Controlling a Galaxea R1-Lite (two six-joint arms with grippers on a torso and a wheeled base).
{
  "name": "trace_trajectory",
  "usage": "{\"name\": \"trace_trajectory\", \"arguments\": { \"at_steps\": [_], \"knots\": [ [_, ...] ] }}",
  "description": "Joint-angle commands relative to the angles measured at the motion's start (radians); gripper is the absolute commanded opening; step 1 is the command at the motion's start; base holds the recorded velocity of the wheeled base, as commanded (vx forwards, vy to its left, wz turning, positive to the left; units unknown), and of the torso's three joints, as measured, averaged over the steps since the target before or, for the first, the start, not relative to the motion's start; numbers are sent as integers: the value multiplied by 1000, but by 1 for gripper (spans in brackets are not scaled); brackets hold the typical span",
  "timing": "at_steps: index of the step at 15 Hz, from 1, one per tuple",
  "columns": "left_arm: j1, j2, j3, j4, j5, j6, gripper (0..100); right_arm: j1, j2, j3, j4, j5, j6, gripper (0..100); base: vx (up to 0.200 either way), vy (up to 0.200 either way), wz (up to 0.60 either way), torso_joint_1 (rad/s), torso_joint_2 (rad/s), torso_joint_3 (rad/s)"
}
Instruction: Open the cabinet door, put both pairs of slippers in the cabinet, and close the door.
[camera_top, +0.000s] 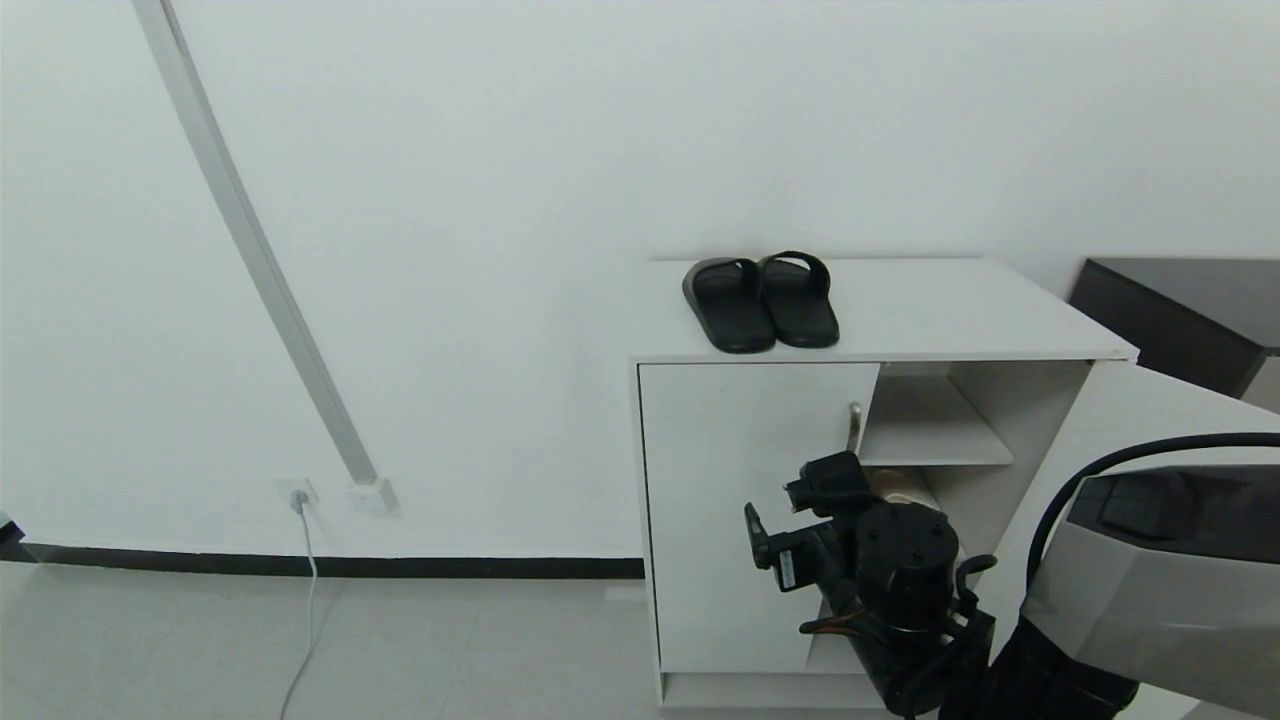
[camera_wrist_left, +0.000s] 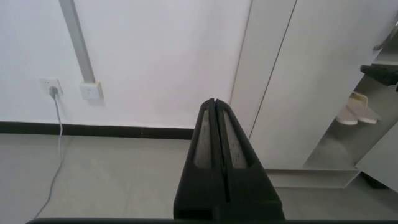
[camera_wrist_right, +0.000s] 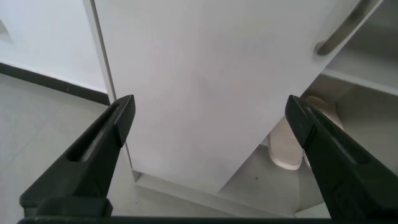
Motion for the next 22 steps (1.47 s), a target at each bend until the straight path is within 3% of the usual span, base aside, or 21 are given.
{"name": "trace_trajectory", "arguments": {
  "at_steps": [1,17,22],
  "knots": [
    [0,0,0,0,0,0,0,0,2,0,-1,0,0,100,0,0,0,227,-530,-320],
    [0,0,0,0,0,0,0,-7,3,-11,-2,3,-14,100,0,0,0,224,-501,-280],
    [0,2,0,0,0,0,0,-80,13,-140,13,17,-100,100,0,0,0,46,-102,-54]
  ]
}}
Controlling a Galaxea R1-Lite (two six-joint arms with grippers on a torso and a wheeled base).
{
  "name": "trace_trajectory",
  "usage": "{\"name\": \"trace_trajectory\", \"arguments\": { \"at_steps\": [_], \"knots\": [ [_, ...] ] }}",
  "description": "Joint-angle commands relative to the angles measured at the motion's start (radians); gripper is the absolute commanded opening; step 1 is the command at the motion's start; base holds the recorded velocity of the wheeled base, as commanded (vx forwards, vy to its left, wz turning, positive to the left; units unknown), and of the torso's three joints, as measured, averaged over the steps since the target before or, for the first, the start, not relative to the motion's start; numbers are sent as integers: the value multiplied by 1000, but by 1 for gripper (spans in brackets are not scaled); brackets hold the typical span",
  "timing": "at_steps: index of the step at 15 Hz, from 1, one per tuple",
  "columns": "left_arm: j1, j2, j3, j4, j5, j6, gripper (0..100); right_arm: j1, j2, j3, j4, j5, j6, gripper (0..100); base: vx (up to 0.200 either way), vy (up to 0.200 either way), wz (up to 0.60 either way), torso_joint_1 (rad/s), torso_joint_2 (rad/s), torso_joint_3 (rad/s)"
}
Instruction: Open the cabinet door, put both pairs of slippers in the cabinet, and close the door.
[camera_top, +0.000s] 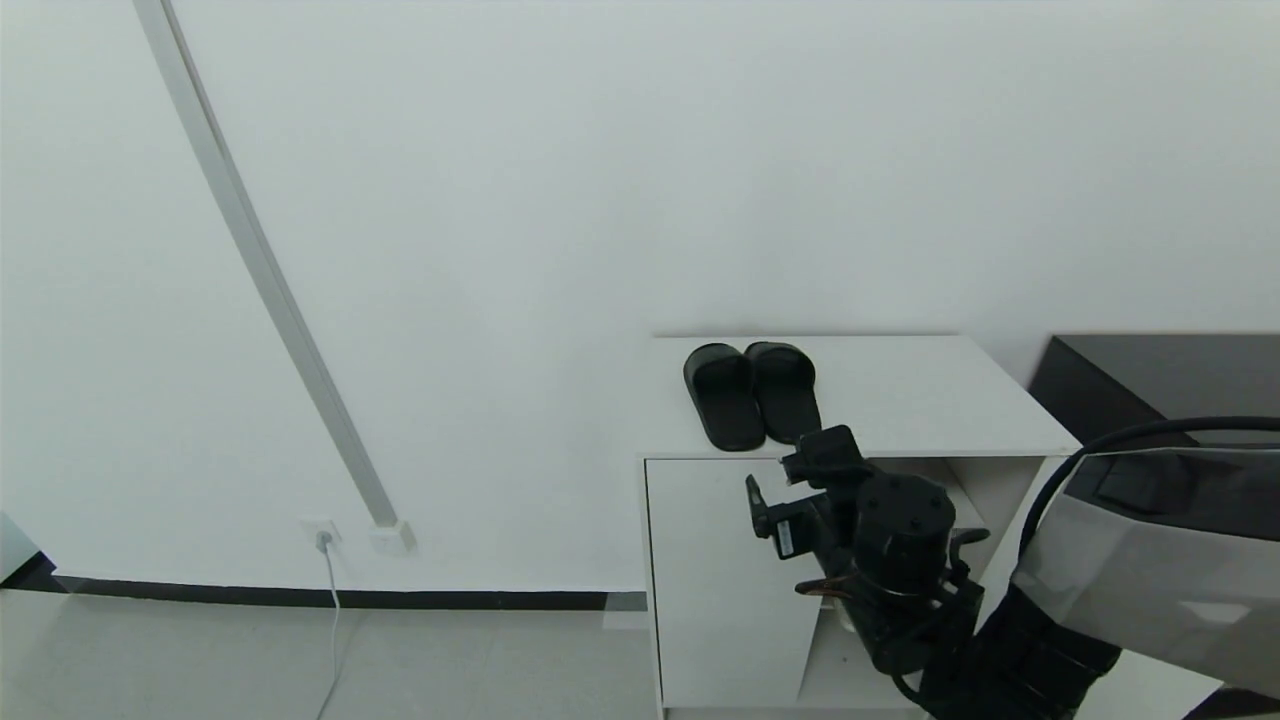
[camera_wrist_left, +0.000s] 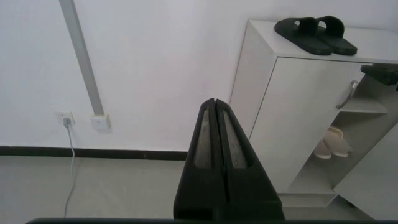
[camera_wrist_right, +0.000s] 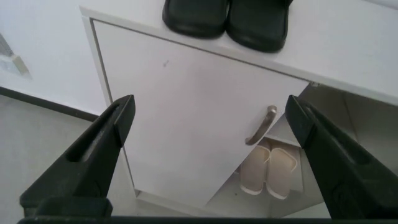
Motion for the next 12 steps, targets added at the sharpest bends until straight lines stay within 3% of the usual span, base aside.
{"name": "trace_trajectory", "arguments": {
  "at_steps": [1,5,8,10,12],
  "knots": [
    [0,0,0,0,0,-1,0,-43,-15,-80,66,3,-14,100,0,0,0,0,0,0],
    [0,2,0,0,0,1,0,-58,-117,-257,461,3,99,100,0,0,0,0,0,0],
    [0,0,0,2,0,2,0,-26,-196,-293,670,6,221,100,0,0,0,0,0,0],
    [0,0,0,2,-1,2,0,-22,-205,-299,705,13,265,100,0,0,0,0,0,0],
    [0,2,0,2,-1,2,0,-22,-205,-297,705,13,270,100,200,0,0,2,-2,5]
  ]
}}
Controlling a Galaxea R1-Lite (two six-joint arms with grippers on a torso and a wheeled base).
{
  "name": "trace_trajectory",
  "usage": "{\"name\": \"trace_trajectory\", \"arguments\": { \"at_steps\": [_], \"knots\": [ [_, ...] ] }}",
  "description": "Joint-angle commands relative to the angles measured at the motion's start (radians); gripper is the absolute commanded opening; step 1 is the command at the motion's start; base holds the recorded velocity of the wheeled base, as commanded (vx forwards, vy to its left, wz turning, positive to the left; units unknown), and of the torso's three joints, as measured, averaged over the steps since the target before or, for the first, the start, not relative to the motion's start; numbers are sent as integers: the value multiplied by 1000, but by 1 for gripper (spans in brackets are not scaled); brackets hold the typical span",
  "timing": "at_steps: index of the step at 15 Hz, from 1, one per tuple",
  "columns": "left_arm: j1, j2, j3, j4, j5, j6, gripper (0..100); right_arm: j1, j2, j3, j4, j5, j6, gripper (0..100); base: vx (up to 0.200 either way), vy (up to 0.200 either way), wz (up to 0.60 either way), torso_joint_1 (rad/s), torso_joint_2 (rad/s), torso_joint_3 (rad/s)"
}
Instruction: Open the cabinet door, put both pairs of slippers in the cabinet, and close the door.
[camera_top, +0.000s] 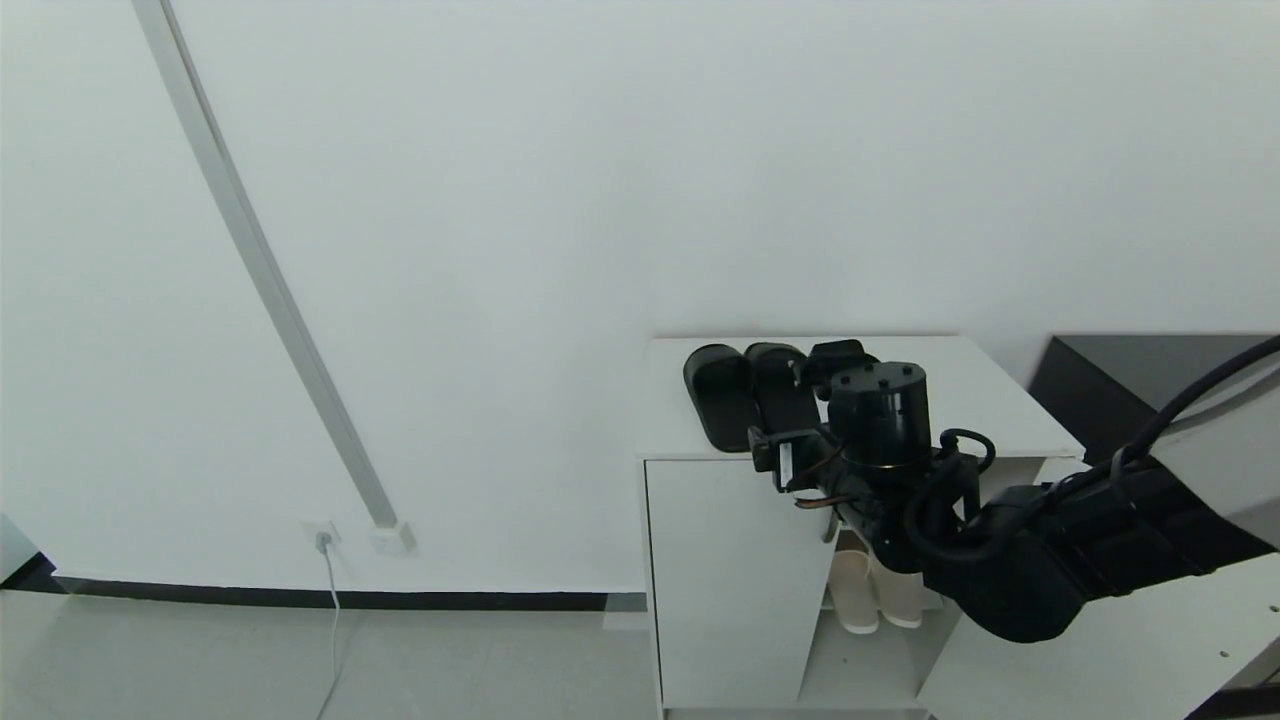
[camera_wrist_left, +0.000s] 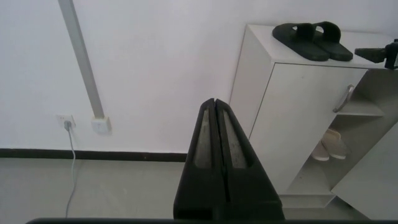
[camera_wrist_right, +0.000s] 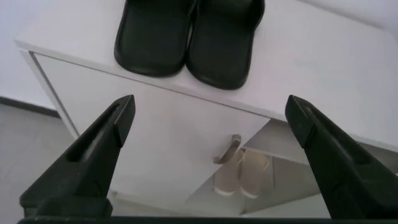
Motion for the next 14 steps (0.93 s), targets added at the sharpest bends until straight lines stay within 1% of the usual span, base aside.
{"name": "trace_trajectory", "arguments": {
  "at_steps": [1,6,10,14],
  "knots": [
    [0,2,0,1,1,-1,0,1,-17,-3,-1,1,0,100,200,0,0,-17,-7,-2],
    [0,2,0,1,1,-1,0,3,7,3,-1,8,14,100,200,0,0,9,-4,0],
    [0,2,0,-1,2,-4,0,9,50,5,-5,85,82,100,200,0,0,7,2,1],
    [0,0,0,-1,2,-5,0,-3,164,-17,-84,84,82,100,0,0,0,0,0,0]
  ]
}}
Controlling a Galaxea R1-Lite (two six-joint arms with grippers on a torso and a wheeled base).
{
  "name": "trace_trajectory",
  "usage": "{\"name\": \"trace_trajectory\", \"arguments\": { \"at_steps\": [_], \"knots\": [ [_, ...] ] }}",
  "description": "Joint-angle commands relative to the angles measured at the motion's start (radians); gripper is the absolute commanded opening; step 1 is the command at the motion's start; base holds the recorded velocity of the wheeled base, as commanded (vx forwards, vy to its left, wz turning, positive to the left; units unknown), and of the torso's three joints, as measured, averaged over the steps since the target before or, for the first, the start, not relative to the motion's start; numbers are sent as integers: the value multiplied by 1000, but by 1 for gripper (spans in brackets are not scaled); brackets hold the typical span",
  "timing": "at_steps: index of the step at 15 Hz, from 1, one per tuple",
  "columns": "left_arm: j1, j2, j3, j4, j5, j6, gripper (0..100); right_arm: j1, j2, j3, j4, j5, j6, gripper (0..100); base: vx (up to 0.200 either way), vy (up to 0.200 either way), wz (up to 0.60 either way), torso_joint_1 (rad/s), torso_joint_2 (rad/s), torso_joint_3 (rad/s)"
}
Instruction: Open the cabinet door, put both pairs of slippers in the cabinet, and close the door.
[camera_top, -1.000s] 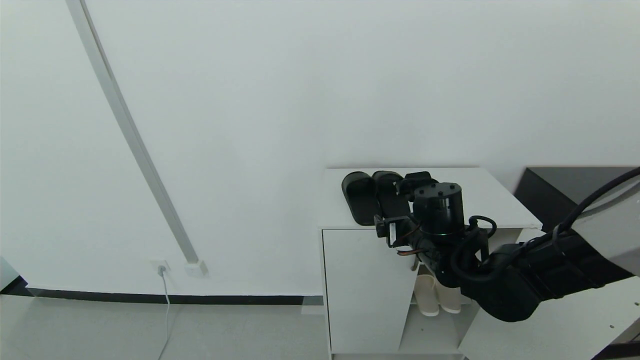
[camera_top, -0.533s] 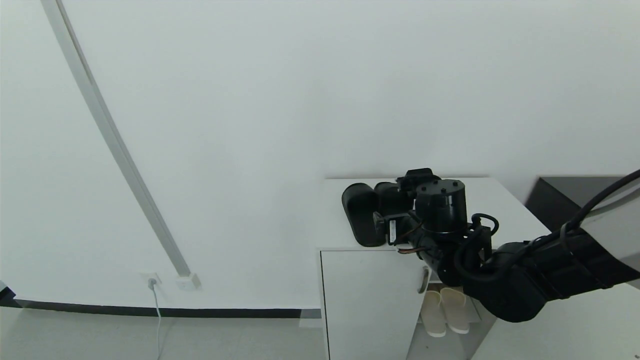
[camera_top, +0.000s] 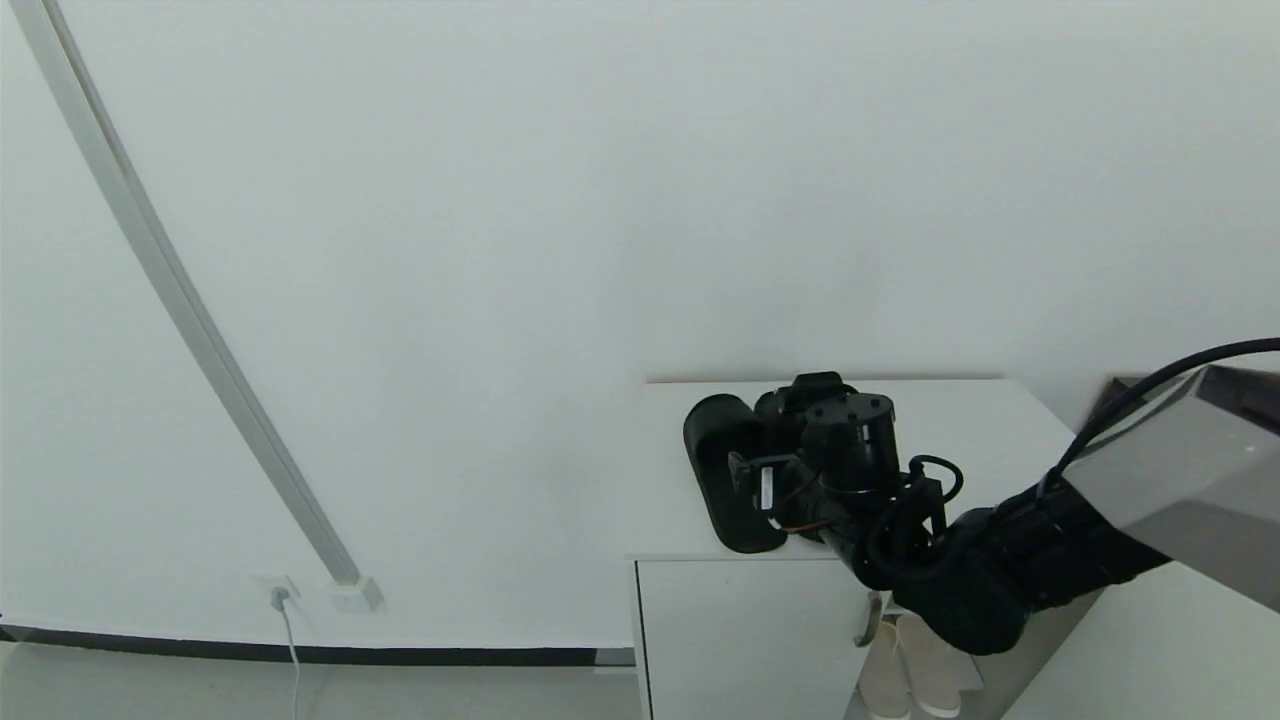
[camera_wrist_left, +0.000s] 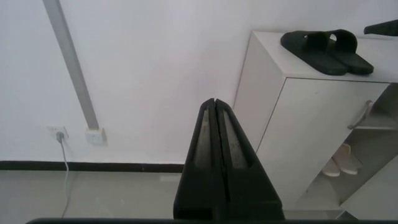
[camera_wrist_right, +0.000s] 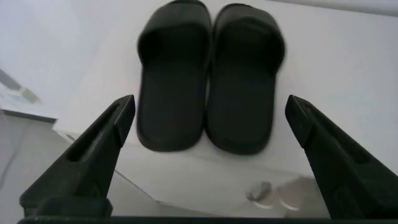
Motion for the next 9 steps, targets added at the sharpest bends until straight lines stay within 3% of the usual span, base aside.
{"name": "trace_trajectory", "arguments": {
  "at_steps": [1,9],
  "knots": [
    [1,0,0,0,0,-1,0,-16,82,-33,-19,1,-2,100,0,0,0,0,0,0],
    [1,0,0,0,0,-1,0,-79,266,-257,-16,1,-23,100,0,0,0,0,0,0]
  ]
}}
